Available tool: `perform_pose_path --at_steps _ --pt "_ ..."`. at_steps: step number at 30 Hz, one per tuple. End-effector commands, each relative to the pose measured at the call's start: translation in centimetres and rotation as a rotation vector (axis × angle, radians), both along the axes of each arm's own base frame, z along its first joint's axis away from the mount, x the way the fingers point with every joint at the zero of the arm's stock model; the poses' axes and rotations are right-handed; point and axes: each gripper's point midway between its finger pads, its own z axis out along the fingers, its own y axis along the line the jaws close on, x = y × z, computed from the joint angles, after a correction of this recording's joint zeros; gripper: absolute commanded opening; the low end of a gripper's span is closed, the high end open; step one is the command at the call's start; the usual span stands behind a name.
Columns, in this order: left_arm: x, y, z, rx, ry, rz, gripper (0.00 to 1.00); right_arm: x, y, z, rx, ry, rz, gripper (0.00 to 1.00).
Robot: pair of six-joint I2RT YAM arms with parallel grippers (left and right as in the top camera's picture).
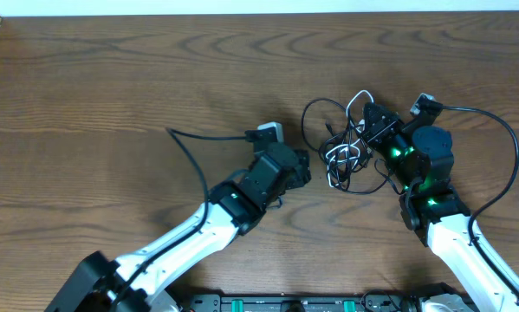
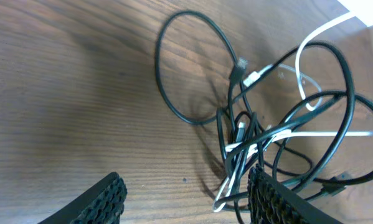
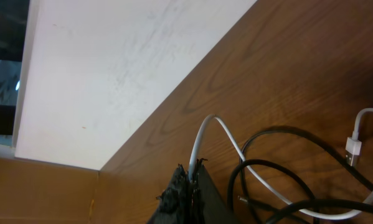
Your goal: Untangle cables
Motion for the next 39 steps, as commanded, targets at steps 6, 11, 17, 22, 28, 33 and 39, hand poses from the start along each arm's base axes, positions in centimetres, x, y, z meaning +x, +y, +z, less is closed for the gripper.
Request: perform_pose_path --at_steps 6,11,17,22,28,33,39 --pt "-1.4 -3.2 -0.1 0.140 -0.153 -0.231 0.63 0.3 -0.3 0.4 -0.011 -0.012 -0.004 0.01" --pt "-0.8 -2.6 0.2 0.198 -0.207 -0.188 0.63 0.3 -0.2 0.4 -0.009 -0.011 0.002 0.01" --pt "0.7 -1.9 1.2 0.228 -0.280 -0.114 0.63 0.2 0.1 0.4 0.001 -0.008 0.016 0.01" --pt "1.3 -2.7 1.6 0.214 -0.321 -0.121 0.64 0.2 0.1 0.4 0.002 -0.008 0.016 0.01" --pt "1.8 -3.2 0.4 0.213 -0.320 -0.122 0.64 0.2 0.1 0.4 0.002 -0.008 0.016 0.01" --pt "2.0 -3.6 -0.2 0.207 -0.323 -0.123 0.64 0.2 0.1 0.4 0.001 -0.008 0.016 0.01" --pt "2.5 -4.2 -0.4 0.189 -0.341 -0.118 0.71 0.2 0.1 0.4 0.001 -0.008 0.016 0.01"
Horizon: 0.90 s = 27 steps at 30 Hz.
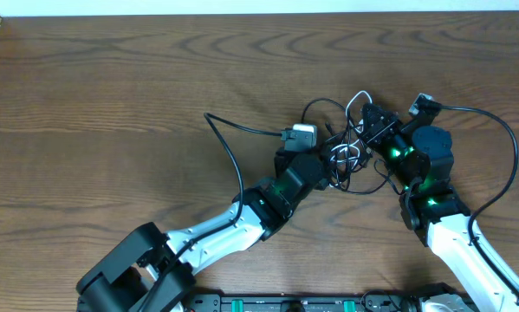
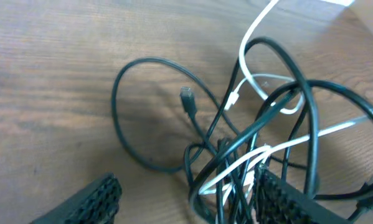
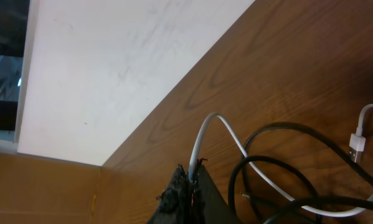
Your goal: Untangle cables
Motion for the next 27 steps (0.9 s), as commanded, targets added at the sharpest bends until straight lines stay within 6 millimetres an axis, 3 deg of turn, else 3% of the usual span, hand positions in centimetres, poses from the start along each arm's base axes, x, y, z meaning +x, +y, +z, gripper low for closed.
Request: perform_pose_path --at_steps 1,11,12,14,17,22,27 --pt "0.4 0.1 -0.7 0.021 -0.006 0.011 0.70 0.3 -0.3 0.5 -0.004 -0.013 -0.005 0.01" --pt "1.3 -1.0 -2.3 -0.005 -0.026 0.012 0.70 0.2 0.1 0.5 -0.002 -0.013 0.007 0.01" --pt "1.4 -1.1 -2.3 -0.011 -0.031 0.012 0.67 0.2 0.1 0.5 0.000 -0.014 0.010 0.01" --pt "1.5 -1.1 -2.5 -0.011 -0.035 0.016 0.49 0.2 0.1 0.5 0.006 -0.011 0.008 0.01" --pt "1.9 0.1 -3.0 0.035 -0.040 0.072 0.09 0.2 0.2 0.5 0.006 -0.011 0.008 0.01" --pt "2.0 2.9 -3.4 0.145 -0.040 0.174 0.08 0.3 0.1 0.7 0.007 -0.019 0.008 0.01" --pt "1.4 6.7 0.2 0.219 -0.068 0.279 0.08 0.5 -0.5 0.7 -0.006 -0.024 -0.025 0.01"
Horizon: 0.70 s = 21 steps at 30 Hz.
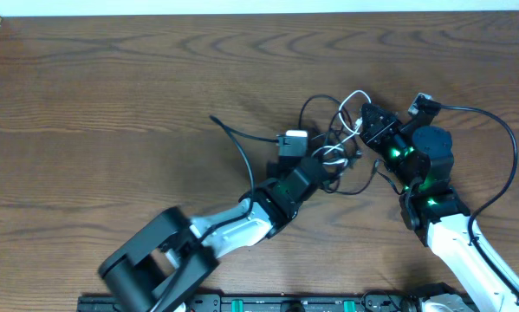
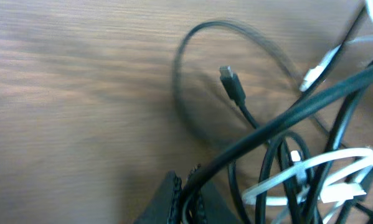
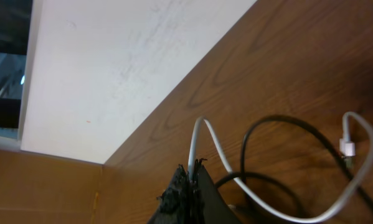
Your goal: Untangle cables
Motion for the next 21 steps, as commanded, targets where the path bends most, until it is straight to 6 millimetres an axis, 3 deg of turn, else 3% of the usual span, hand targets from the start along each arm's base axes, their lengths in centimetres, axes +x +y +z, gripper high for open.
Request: perform_pose_path --at_steps 1,11,17,21 --pt "0.7 3.1 5.9 0.008 -0.128 0.122 0.07 0.6 -1.0 0.5 -0.029 -0.021 -0.047 0.01" --pt "-4.0 9.4 17.9 -0.134 -0.250 0.161 0.07 0.7 -3.9 -1.1 -0.096 0.034 -0.192 0.01" --pt "-7.1 13.2 23.2 -0.286 -0.345 0.177 0.07 0.8 -4.3 -1.2 -0.097 0.038 -0.201 0.01" --pt "-8.9 15.4 25.5 -0.362 -0.398 0.181 0.07 0.8 -4.3 -1.2 -0.097 0.038 -0.201 0.01"
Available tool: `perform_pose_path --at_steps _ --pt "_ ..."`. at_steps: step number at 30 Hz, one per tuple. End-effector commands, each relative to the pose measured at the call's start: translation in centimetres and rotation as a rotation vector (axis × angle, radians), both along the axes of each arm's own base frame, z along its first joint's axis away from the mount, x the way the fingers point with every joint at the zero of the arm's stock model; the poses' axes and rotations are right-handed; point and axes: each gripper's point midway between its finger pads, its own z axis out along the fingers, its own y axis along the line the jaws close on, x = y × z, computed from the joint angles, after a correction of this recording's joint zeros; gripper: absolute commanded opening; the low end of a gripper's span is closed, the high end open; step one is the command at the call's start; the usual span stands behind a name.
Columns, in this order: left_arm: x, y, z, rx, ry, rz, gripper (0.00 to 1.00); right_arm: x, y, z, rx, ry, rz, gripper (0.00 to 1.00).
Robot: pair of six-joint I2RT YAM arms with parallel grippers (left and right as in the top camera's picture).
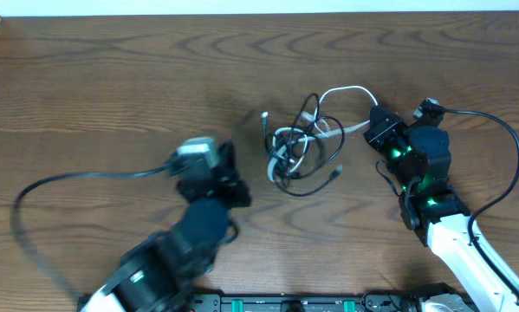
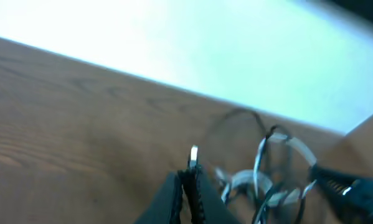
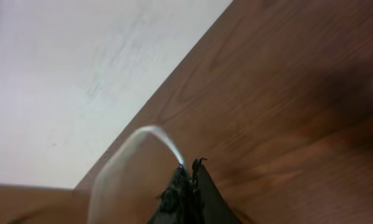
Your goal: Untangle cables
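Observation:
A knot of black and white cables [image 1: 298, 149] lies on the wooden table [image 1: 112, 78] right of centre; in the blurred left wrist view the knot [image 2: 261, 177] shows just beyond the fingers. My left gripper [image 1: 237, 178] [image 2: 191, 174] is left of the knot, jaws shut on a thin black cable, with a small plug [image 2: 193, 152] just past the tips. A white cable [image 1: 346, 90] arcs from the knot to my right gripper [image 1: 373, 128] [image 3: 189, 171], which is shut on the white cable [image 3: 164, 140].
The left arm's own lead [image 1: 77, 178] loops over the table's left half. The right arm's lead [image 1: 502, 130] arcs at the far right. A cardboard edge stands at the back left, and a white wall [image 3: 80, 74] runs behind the table.
My left gripper has moved well to the left, still shut, and the knot has shifted left and spread. The white cable now stretches out from my right gripper, which stays about where it was.
My left gripper was open, left of the knot, while the right held the white cable. It then stood open at the knot, then shut on a black cable. Now it is far to the left and the knot has come with it.

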Motion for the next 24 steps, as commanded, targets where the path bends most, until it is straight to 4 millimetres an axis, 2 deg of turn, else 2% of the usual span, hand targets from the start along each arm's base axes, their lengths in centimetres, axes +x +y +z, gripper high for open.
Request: perform_pose_path --at_steps 1,7,10,12,13,14,15,16,19,24 --pt "-1.3 2.6 2.2 -0.064 -0.059 0.043 0.08 0.6 -1.7 0.5 -0.033 -0.016 -0.066 0.01" --pt "-3.1 6.3 2.6 -0.127 -0.075 0.128 0.07 0.6 -1.7 0.5 -0.024 -0.014 -0.069 0.01" --pt "-3.6 6.7 1.9 -0.158 -0.045 0.132 0.08 0.6 -1.6 0.5 -0.012 -0.012 -0.071 0.02" --pt "-3.7 5.8 0.8 -0.144 -0.003 0.086 0.11 0.5 -1.4 0.5 -0.009 -0.011 -0.062 0.02" --pt "-3.7 5.1 0.3 -0.134 0.018 0.054 0.21 0.5 -1.3 0.5 -0.006 -0.011 -0.055 0.02" --pt "-3.7 4.3 -0.4 -0.120 0.045 0.020 0.53 0.5 -1.2 0.5 -0.002 -0.011 -0.047 0.02" --pt "-3.7 3.7 -1.0 -0.108 0.067 -0.006 0.69 0.5 -1.1 0.5 0.007 -0.008 -0.046 0.02" --pt "-3.6 3.0 -1.6 -0.095 0.088 -0.027 0.80 0.4 -1.0 0.4 0.021 -0.004 -0.047 0.02" --pt "-3.1 1.0 -3.3 -0.052 0.155 -0.077 0.91 0.4 -0.8 0.4 0.027 -0.001 -0.036 0.03" --pt "-1.0 -3.1 -5.7 -0.010 0.229 -0.134 0.93 0.4 -0.6 0.4 0.046 0.004 -0.033 0.06"
